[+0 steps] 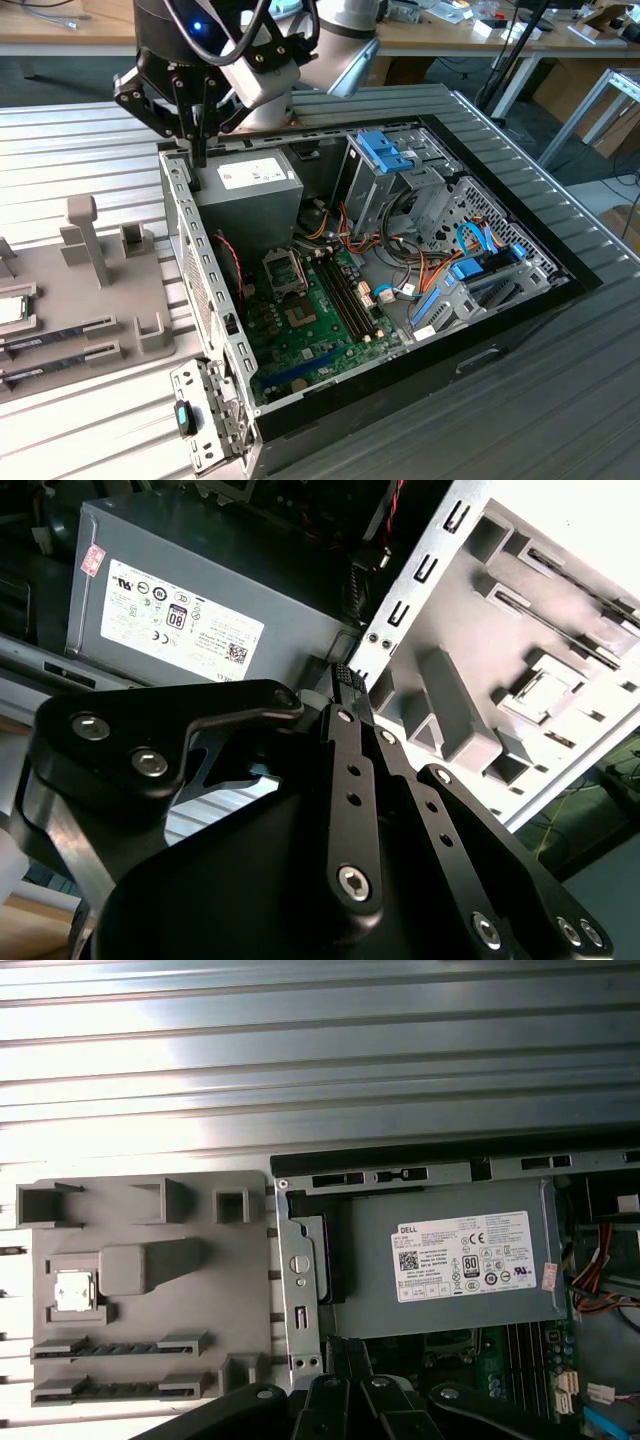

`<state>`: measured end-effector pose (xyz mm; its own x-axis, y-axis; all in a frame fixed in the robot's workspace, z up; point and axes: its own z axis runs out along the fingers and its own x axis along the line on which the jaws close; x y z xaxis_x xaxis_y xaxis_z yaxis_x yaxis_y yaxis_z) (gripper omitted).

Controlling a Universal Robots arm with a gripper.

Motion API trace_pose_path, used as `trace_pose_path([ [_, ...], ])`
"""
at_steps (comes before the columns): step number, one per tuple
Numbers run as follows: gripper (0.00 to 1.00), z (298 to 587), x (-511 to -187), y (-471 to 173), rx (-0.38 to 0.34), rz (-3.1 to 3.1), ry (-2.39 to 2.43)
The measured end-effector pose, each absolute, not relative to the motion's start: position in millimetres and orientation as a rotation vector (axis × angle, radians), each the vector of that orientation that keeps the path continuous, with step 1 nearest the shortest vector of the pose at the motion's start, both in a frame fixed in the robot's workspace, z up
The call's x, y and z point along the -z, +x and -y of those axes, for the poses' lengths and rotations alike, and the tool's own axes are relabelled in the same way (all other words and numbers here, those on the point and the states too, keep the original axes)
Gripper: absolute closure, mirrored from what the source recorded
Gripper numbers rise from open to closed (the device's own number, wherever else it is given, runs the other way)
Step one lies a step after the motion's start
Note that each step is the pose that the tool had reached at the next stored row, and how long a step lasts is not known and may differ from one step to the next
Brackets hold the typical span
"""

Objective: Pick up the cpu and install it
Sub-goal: 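Reach for the cpu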

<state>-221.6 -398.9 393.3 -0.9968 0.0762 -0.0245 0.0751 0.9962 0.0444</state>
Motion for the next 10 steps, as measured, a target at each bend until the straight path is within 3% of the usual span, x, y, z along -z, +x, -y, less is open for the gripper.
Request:
trace_pose_path([
  [10, 0.89, 398.9, -393.3, -229.0, -0.068, -3.112, 0.118],
])
